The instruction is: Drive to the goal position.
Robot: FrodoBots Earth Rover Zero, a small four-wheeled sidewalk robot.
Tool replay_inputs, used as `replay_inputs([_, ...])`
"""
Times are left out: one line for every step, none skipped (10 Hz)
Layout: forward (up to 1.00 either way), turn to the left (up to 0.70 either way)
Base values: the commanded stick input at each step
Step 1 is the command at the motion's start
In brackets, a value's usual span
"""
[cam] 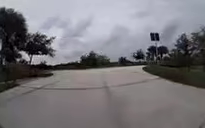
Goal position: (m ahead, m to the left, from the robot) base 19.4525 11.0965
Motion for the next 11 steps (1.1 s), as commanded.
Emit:
replay_inputs([0.85, 0.0])
replay_inputs([0.85, 0.0])
replay_inputs([0.85, 0.0])
replay_inputs([0.85, 0.0])
replay_inputs([0.85, 0.0])
replay_inputs([0.85, 0.0])
replay_inputs([0.85, 0.0])
replay_inputs([0.85, 0.0])
replay_inputs([0.85, 0.0])
replay_inputs([0.85, 0.0])
replay_inputs([0.85, 0.0])
